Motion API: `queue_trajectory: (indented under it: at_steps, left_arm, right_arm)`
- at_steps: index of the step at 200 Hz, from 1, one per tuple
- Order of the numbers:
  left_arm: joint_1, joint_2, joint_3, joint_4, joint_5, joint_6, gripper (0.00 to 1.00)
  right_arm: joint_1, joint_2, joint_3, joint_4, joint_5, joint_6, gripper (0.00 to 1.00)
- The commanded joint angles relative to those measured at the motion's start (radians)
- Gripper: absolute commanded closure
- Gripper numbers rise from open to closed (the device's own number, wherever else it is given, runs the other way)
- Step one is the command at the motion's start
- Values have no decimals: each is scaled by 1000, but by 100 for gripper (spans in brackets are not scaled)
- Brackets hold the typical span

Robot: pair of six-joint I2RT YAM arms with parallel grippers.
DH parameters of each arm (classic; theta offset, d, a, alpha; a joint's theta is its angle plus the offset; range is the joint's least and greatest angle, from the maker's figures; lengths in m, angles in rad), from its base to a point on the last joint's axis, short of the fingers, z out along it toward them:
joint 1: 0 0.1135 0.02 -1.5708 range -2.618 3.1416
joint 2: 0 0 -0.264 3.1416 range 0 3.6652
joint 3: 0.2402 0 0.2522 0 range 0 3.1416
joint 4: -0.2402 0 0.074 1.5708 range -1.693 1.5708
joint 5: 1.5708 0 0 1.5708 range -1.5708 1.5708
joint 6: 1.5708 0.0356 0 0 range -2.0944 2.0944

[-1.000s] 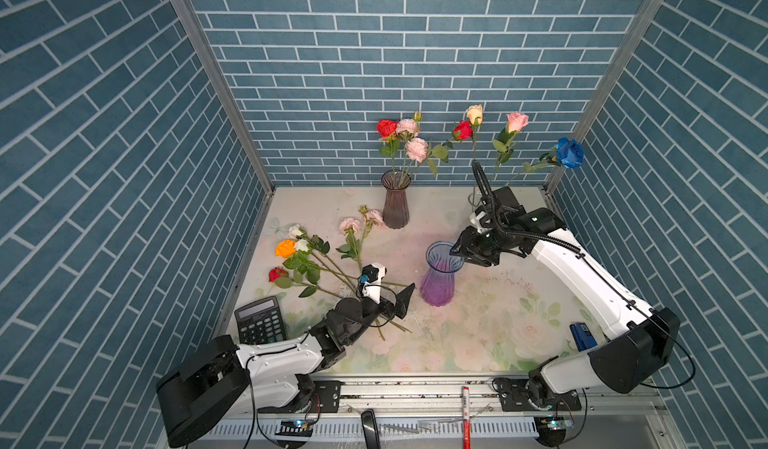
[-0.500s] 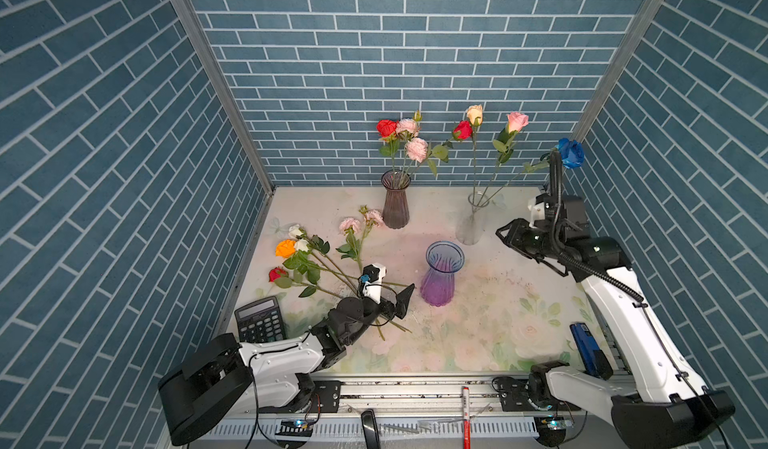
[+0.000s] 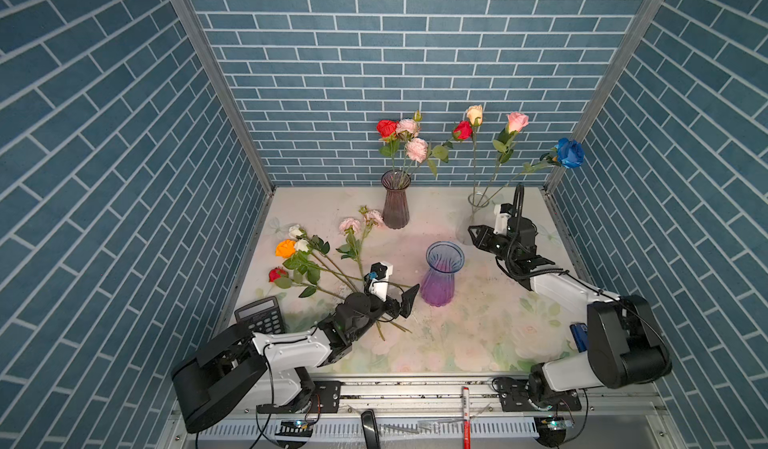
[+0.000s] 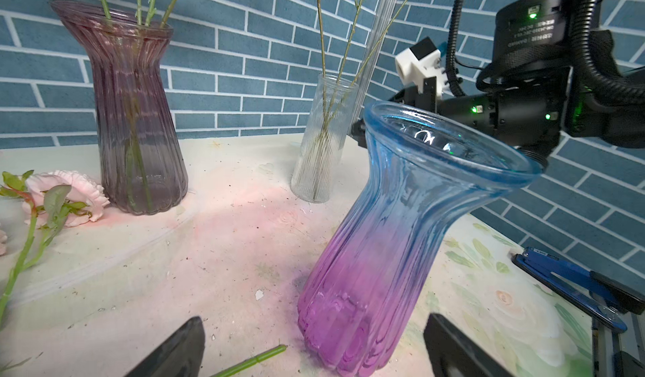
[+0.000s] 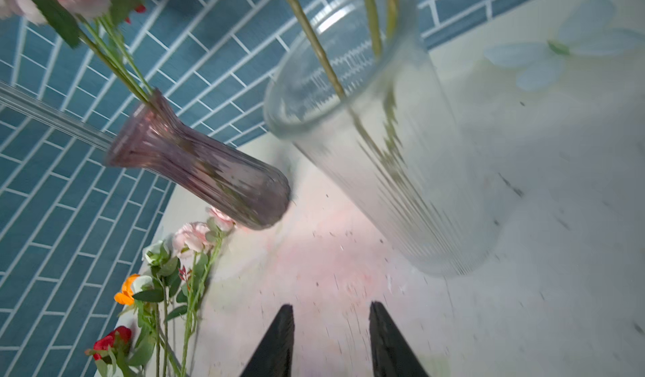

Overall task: Arrange flowers in a vase
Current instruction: Move the vase to the top-right of the table.

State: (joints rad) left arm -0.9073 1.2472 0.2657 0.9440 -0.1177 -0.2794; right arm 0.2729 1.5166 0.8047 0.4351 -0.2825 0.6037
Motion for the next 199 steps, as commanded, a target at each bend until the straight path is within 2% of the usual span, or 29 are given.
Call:
queue_trajectory:
  at_steps: [1, 21, 79, 139, 199]
  left_arm:
    - [7, 12, 29, 19, 21, 9, 0]
    - [7, 12, 29, 19, 26, 9, 0]
    - [8, 17, 30, 20, 28, 10, 0]
    - [10, 12, 32, 18, 30, 11, 0]
    - [10, 17, 32, 21, 33, 8, 0]
  right_arm:
    - [3, 86, 90, 145, -103, -11, 65]
    - [3, 146, 142, 172, -136, 35, 67]
    - [3, 236, 203, 186, -71, 58, 67]
    - [5, 239, 217, 77, 69, -36, 67]
    - [5, 221, 196, -15, 112, -119, 67]
